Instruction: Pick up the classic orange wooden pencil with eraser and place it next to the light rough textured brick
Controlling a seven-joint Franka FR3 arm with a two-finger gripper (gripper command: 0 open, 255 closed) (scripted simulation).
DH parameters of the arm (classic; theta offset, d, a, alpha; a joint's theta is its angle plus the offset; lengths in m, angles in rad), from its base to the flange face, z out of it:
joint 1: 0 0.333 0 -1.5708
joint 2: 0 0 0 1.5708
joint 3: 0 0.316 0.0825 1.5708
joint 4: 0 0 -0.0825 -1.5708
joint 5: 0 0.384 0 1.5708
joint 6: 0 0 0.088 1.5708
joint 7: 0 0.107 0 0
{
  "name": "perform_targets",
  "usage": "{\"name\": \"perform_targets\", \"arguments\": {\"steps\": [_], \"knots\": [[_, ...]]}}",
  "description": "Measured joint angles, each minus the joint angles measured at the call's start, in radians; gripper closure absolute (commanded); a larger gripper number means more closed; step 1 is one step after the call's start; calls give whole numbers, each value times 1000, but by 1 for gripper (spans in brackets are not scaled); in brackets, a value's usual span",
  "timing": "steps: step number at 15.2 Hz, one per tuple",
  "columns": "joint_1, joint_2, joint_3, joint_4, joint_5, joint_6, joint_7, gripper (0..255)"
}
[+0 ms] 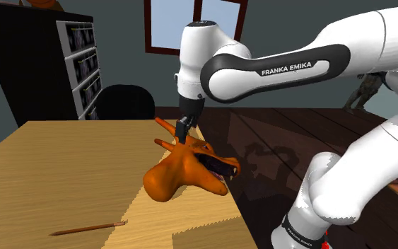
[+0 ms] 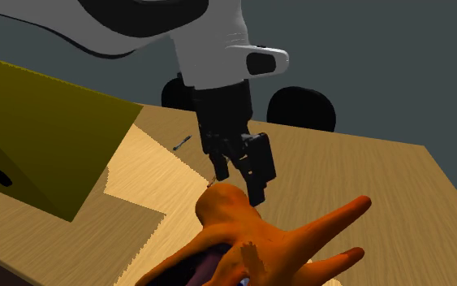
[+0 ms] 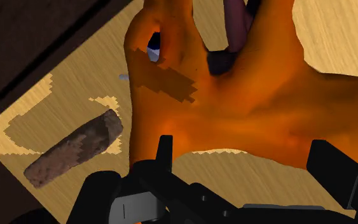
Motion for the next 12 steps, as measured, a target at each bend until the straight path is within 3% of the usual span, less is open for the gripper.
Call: {"name": "perform_targets", "arguments": {"steps": [12], "knots": [[84,363,163,221,-131,81,54,0]]}}
